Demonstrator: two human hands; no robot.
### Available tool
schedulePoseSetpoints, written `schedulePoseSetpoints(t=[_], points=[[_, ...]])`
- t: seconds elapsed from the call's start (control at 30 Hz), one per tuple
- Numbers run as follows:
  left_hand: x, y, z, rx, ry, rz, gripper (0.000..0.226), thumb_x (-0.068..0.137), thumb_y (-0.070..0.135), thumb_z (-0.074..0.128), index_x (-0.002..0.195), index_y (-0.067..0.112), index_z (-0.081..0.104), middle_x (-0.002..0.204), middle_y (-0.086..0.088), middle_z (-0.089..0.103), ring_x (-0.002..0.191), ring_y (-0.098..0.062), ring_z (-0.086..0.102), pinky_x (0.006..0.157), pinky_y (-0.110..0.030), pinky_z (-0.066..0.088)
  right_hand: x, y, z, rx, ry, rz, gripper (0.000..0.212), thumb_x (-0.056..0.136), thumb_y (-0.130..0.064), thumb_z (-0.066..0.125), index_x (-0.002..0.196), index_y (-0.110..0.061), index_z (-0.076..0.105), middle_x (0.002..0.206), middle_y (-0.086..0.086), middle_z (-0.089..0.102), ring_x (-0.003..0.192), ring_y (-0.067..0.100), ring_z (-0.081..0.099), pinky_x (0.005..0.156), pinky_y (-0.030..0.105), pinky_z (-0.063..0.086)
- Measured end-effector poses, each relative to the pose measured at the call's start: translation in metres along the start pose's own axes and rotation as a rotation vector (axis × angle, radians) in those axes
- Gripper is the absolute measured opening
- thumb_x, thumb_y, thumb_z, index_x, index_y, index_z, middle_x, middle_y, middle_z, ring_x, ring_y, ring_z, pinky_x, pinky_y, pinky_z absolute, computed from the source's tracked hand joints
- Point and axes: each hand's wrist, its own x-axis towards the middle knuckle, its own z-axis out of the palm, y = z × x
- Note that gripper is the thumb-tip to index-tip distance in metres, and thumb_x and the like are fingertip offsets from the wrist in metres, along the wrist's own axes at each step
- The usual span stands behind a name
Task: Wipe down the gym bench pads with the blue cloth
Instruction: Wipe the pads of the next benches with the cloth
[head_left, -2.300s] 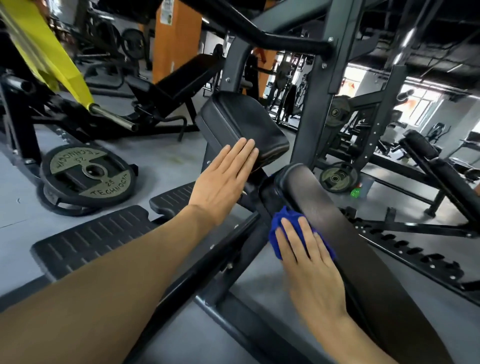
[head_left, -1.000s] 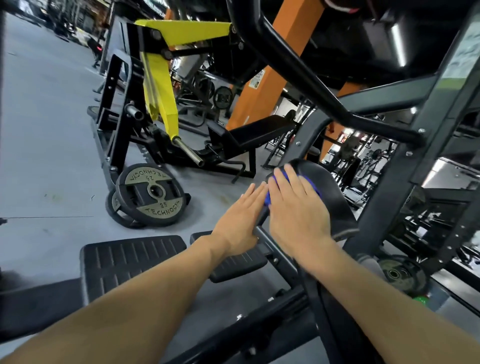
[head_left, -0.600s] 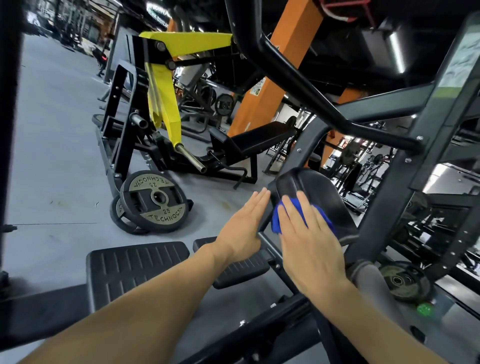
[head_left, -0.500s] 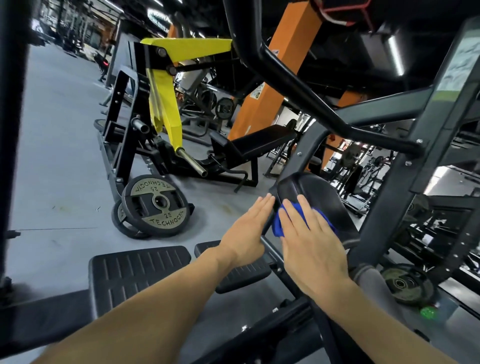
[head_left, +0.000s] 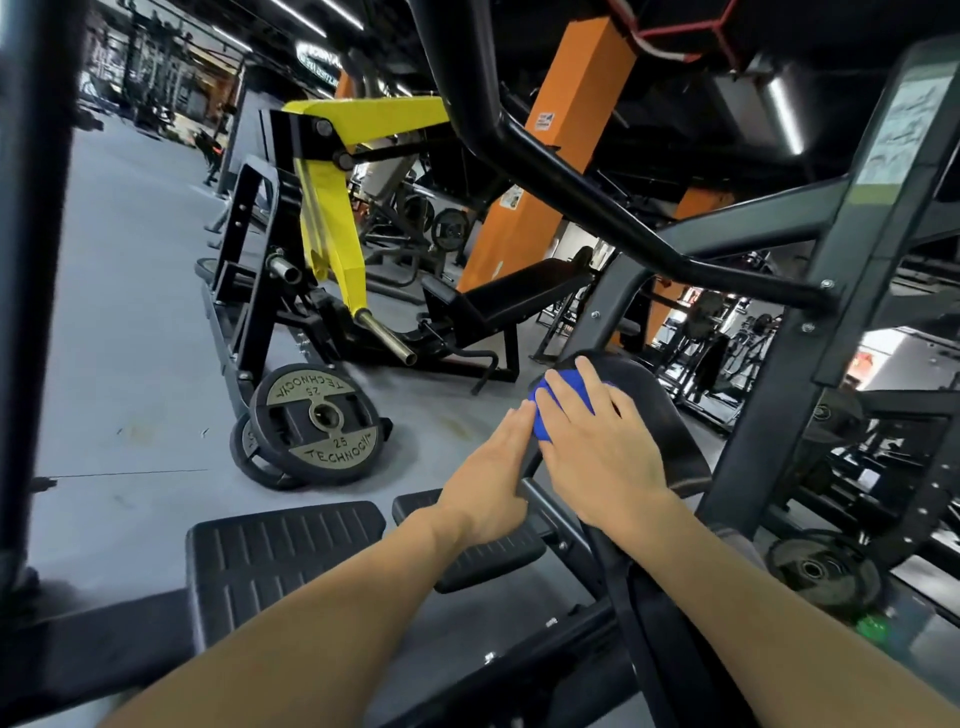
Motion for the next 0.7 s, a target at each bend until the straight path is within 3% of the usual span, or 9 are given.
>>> schedulePoseSetpoints(t=[0.1, 0.23, 0.33, 0.4, 0.43, 0.57, 0.63, 0.7], points=[[-0.006, -0.003, 0.009, 0.114, -0.014, 0.065, 0.109, 0.075, -0.009, 0.049, 0.163, 0.029, -0.004, 0.166, 0.023, -0.011, 0.157, -0.008, -0.004, 0.120, -0.026, 0.030, -0.028, -0.002, 0.010, 0.034, 0.000, 0.011, 0.066, 0.101, -0.042, 0.048, 0.157, -0.012, 0.028, 0.166, 0.006, 0.022, 0.154, 0.036, 0.007, 0.118, 0.047, 0.031], [-0.022, -0.006, 0.015, 0.293, -0.020, 0.179, 0.097, 0.080, 0.003, 0.055, 0.164, 0.016, 0.010, 0.170, 0.003, 0.005, 0.157, -0.018, 0.007, 0.121, -0.031, 0.031, -0.062, -0.009, 0.018, 0.071, -0.021, 0.065, 0.068, 0.101, -0.032, 0.048, 0.159, -0.010, 0.021, 0.167, 0.006, 0.017, 0.154, 0.038, 0.004, 0.118, 0.046, 0.034], [-0.042, -0.003, 0.016, 0.401, -0.076, 0.204, 0.086, 0.086, 0.011, 0.056, 0.163, 0.015, 0.018, 0.169, -0.006, 0.009, 0.157, -0.024, 0.007, 0.122, -0.034, 0.025, -0.102, -0.014, 0.022, 0.089, 0.013, 0.090, 0.058, 0.097, -0.005, 0.035, 0.155, -0.008, 0.032, 0.165, 0.007, 0.025, 0.152, 0.040, 0.015, 0.106, 0.041, 0.045], [-0.054, 0.000, 0.017, 0.445, -0.073, 0.239, 0.079, 0.088, 0.017, 0.057, 0.161, 0.012, 0.025, 0.168, -0.011, 0.015, 0.157, -0.027, 0.012, 0.122, -0.038, 0.026, -0.134, -0.017, 0.022, 0.158, 0.041, 0.108, 0.060, 0.093, 0.003, 0.023, 0.149, -0.005, 0.044, 0.159, 0.010, 0.037, 0.149, 0.041, 0.026, 0.094, 0.038, 0.054], [-0.059, 0.001, 0.018, 0.475, -0.064, 0.268, 0.078, 0.089, 0.021, 0.059, 0.160, 0.010, 0.027, 0.167, -0.012, 0.018, 0.156, -0.028, 0.015, 0.122, -0.039, 0.026, -0.147, -0.017, 0.020, 0.192, 0.039, 0.102, 0.061, 0.091, 0.006, 0.024, 0.147, -0.004, 0.046, 0.157, 0.013, 0.040, 0.147, 0.042, 0.030, 0.096, 0.040, 0.055], [-0.069, 0.015, 0.029, 0.498, -0.044, 0.357, 0.087, 0.091, 0.048, 0.068, 0.158, 0.007, 0.030, 0.165, -0.013, 0.025, 0.154, -0.027, 0.022, 0.124, -0.042, 0.028, -0.166, -0.016, -0.007, 0.317, 0.047, 0.139, 0.062, 0.089, 0.003, 0.026, 0.149, 0.001, 0.041, 0.153, 0.017, 0.043, 0.144, 0.038, 0.038, 0.114, 0.045, 0.040], [-0.070, 0.030, 0.039, 0.454, -0.057, 0.390, 0.096, 0.090, 0.063, 0.064, 0.158, 0.005, 0.029, 0.164, -0.013, 0.028, 0.154, -0.025, 0.024, 0.124, -0.040, 0.029, -0.173, -0.013, -0.015, 0.440, 0.065, 0.212, 0.062, 0.090, 0.003, 0.036, 0.153, 0.000, 0.034, 0.157, 0.015, 0.038, 0.146, 0.027, 0.035, 0.118, 0.039, 0.035], [-0.067, 0.047, 0.048, 0.416, -0.104, 0.443, 0.103, 0.090, 0.071, 0.058, 0.159, 0.003, 0.025, 0.164, -0.012, 0.029, 0.154, -0.022, 0.024, 0.121, -0.041, 0.033, -0.182, -0.006, -0.017, 0.600, 0.082, 0.281, 0.067, 0.097, -0.003, 0.045, 0.159, -0.008, 0.019, 0.164, 0.007, 0.025, 0.150, 0.006, 0.019, 0.123, 0.025, 0.022]])
